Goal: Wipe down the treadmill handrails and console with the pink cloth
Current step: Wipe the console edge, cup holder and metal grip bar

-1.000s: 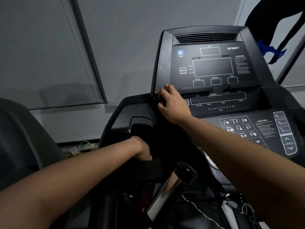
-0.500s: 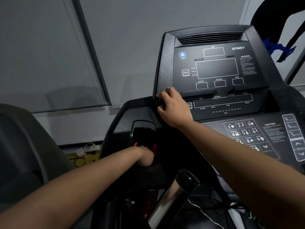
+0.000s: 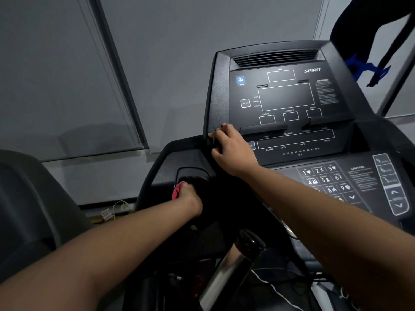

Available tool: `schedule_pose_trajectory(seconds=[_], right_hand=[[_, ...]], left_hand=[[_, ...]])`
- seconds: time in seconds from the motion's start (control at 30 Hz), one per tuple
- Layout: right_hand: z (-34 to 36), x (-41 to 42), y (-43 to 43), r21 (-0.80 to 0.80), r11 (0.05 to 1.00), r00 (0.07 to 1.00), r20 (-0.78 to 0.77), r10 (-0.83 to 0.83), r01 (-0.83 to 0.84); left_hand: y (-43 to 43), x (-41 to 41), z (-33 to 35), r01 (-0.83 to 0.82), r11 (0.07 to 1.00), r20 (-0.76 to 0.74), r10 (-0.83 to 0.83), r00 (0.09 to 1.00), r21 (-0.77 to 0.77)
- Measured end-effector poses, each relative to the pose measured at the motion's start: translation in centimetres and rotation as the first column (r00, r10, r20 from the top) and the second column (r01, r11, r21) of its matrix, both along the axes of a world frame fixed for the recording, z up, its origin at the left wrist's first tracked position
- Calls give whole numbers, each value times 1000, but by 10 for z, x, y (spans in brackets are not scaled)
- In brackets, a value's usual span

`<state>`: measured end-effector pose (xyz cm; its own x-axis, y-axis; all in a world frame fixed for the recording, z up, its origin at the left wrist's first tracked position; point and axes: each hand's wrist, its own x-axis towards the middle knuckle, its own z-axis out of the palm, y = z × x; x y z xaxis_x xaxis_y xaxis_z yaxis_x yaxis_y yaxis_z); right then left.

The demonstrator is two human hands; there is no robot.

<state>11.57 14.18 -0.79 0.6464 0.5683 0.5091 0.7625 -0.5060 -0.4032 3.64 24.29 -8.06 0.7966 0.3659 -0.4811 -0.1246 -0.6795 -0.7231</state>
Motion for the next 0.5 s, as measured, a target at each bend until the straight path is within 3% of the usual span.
schedule_pose_trajectory(seconds=[0.13, 0.2, 0.33, 0.5], right_hand=[[2, 1, 0, -7, 1000, 1000, -9, -1, 1], [2, 2, 0, -1, 1000, 1000, -8, -7, 7], [0, 1, 3, 9, 1000, 1000, -2, -15, 15], [1, 1, 4, 4, 999, 999, 34, -42, 41]], left_hand=[[-2, -8, 26, -56, 973, -145, 24, 989, -223], [-1, -17, 34, -74, 940, -142, 27, 989, -333], [15, -44, 32, -7, 776, 36, 38, 999, -630], [16, -73, 25, 87, 526, 258, 262, 930, -846]])
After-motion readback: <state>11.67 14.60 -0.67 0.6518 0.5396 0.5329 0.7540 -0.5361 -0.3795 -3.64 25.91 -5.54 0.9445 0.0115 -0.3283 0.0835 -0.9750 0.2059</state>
